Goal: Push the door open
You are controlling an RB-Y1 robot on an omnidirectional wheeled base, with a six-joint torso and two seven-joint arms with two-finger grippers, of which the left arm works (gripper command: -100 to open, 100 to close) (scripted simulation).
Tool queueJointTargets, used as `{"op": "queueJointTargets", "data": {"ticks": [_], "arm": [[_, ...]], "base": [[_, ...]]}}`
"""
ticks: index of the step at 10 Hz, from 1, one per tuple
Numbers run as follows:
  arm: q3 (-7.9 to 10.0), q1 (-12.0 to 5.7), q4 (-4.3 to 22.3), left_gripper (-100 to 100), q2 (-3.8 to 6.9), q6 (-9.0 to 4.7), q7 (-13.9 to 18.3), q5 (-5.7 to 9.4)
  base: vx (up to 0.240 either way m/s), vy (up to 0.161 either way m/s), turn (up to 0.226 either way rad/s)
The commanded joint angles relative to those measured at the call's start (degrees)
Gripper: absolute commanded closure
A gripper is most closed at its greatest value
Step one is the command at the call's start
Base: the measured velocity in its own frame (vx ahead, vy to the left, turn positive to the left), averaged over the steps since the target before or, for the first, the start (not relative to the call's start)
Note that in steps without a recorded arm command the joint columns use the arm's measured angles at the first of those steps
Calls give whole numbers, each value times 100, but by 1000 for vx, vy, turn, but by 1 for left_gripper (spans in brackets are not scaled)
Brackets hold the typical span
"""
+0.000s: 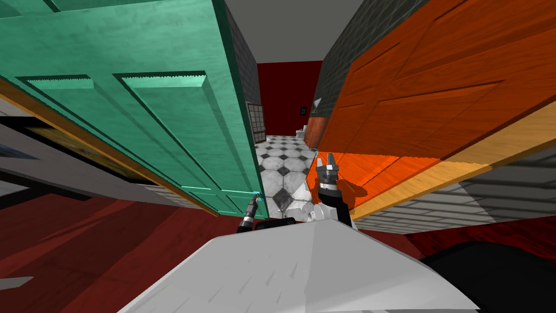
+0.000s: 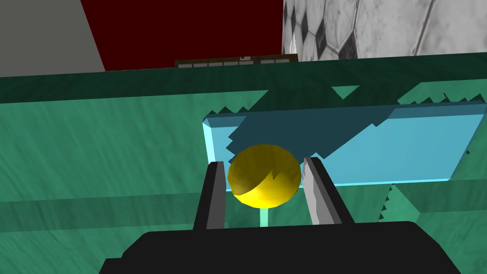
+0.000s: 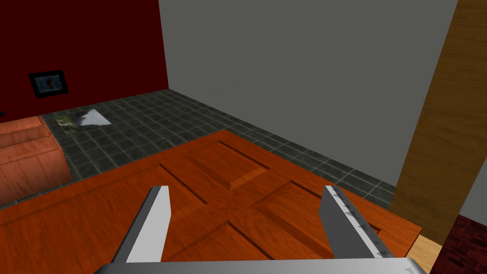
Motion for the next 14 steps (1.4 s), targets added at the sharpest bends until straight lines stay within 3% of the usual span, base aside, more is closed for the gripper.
{"op": "queueJointTargets", "data": {"ticks": [1,11,12,14], "arm": [[105,-64,28,100,17,-10,-32,38],[727,-325,244,100,33,39,-214,269],[627,-212,177,-100,19,13,-181,250],[608,-163,134,-100,10,3,-171,254]], "base": [[147,-52,53],[166,-65,55],[-17,-54,49],[-175,-31,18]]}}
